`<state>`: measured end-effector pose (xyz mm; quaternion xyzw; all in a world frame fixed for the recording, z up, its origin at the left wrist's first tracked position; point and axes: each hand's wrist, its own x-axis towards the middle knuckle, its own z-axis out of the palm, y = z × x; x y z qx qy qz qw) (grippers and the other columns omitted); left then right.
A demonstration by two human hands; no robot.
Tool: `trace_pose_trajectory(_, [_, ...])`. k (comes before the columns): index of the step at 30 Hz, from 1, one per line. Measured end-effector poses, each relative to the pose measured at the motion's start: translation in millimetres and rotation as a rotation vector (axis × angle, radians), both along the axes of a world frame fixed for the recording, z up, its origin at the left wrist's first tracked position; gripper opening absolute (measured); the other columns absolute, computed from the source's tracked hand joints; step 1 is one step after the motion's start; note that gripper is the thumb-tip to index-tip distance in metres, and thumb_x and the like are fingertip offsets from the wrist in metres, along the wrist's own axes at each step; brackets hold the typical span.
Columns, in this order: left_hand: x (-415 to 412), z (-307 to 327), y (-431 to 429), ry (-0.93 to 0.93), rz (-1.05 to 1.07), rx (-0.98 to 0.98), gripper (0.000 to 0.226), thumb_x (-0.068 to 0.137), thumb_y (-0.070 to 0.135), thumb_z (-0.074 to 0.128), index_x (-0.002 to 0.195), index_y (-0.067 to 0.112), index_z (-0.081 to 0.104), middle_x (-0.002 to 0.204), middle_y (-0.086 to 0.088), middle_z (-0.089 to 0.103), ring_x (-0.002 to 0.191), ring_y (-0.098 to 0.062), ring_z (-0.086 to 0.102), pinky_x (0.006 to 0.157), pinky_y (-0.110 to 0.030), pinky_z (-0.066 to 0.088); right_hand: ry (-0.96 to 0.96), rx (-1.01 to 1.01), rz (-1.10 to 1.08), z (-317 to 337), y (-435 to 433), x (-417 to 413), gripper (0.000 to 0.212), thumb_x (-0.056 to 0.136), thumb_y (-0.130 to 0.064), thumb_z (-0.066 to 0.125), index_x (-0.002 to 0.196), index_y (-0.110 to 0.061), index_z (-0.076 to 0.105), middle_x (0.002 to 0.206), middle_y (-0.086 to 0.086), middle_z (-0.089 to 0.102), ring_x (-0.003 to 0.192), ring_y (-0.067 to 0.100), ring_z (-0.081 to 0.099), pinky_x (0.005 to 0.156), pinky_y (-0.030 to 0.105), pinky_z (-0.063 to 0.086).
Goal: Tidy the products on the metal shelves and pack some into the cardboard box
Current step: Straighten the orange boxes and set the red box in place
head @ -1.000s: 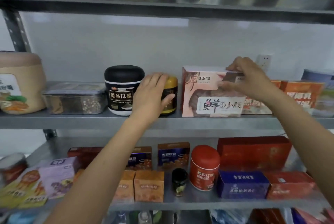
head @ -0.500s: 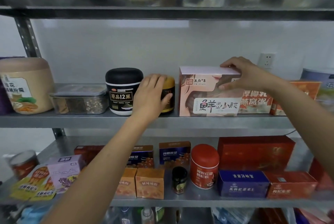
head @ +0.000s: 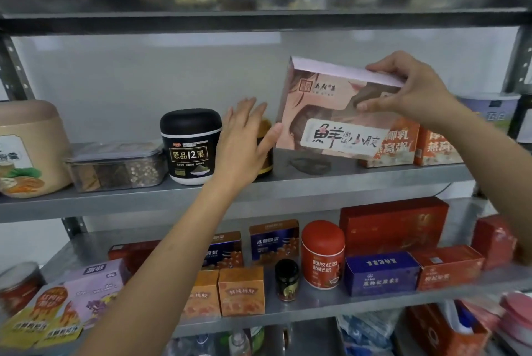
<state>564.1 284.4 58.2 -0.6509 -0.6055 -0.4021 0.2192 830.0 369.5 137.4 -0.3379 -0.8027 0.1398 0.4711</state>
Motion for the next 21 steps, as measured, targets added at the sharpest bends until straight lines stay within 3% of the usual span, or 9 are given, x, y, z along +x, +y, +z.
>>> trace_pose_trajectory(3, [25,6,-7,-0.394,-0.437,-0.072,0.097,0.081,0.083,0.027,0.154,0.020,0.022,0.157,-0.006,0.033,0.141,-0.021,0.037,0.112,-0.047,0.038,0.045,-0.064,0.034,9,-21,13,0.058,0.067,-0.021,0.084,0.120,-0.019,0.061,0.111,-0.004,0.064,0.090,0.009,0.065,0.069,0.020,0.056])
trace_pose_trajectory(5, [39,11,-9,-0.635,-0.631,-0.160,0.088,0.085,0.068,0.050,0.155,0.024,0.019,0.149,-0.006,0.043,0.128,-0.020,0.053,0.098,-0.044,0.052,0.085,-0.111,0.067,9,-35,18,0.053,0.066,-0.021,0.082,0.117,-0.020,0.065,0.101,-0.005,0.067,0.078,0.004,0.067,0.059,0.015,0.055])
trace_pose_trajectory(8, [54,6,-9,-0.826,-0.630,-0.181,0.081,0.083,0.050,0.067,0.150,0.022,0.031,0.131,-0.004,0.059,0.113,-0.018,0.063,0.092,-0.041,0.056,0.165,-0.186,0.079,2,-50,25,0.048,0.064,-0.030,0.078,0.110,-0.024,0.066,0.092,-0.003,0.068,0.065,0.003,0.069,0.052,0.014,0.053])
trace_pose_trajectory(12, [74,-16,-8,-1.037,-0.600,-0.206,0.063,0.082,0.049,0.071,0.136,0.024,0.049,0.116,-0.007,0.066,0.098,-0.021,0.069,0.082,-0.039,0.059,0.398,-0.400,0.101,-24,-56,37,0.052,0.075,-0.031,0.075,0.123,-0.036,0.057,0.119,0.006,0.058,0.068,0.016,0.072,0.052,0.026,0.058])
trace_pose_trajectory(15, [84,-25,-9,-1.219,-0.609,-0.239,0.052,0.083,0.045,0.071,0.128,0.024,0.053,0.100,0.003,0.071,0.080,-0.008,0.072,0.069,-0.029,0.058,0.636,-0.593,0.208,-55,-66,49,0.059,0.082,-0.028,0.068,0.136,-0.025,0.047,0.109,0.007,0.066,0.073,0.016,0.071,0.062,0.032,0.061])
trace_pose_trajectory(17, [89,-30,-11,-1.241,-0.586,-0.283,0.049,0.085,0.042,0.069,0.126,0.022,0.054,0.098,0.003,0.072,0.074,-0.005,0.072,0.066,-0.026,0.057,0.680,-0.710,0.298,-82,-73,58,0.068,0.075,-0.030,0.066,0.138,-0.015,0.046,0.097,0.005,0.073,0.079,0.016,0.073,0.062,0.030,0.060])
trace_pose_trajectory(21, [99,-44,-20,-1.224,-0.572,-0.377,0.044,0.084,0.039,0.070,0.122,0.020,0.056,0.101,0.001,0.071,0.067,-0.002,0.070,0.055,-0.018,0.053,0.736,-0.798,0.344,-129,-82,67,0.068,0.073,-0.029,0.071,0.135,-0.009,0.049,0.104,0.011,0.074,0.089,0.023,0.072,0.062,0.030,0.058])
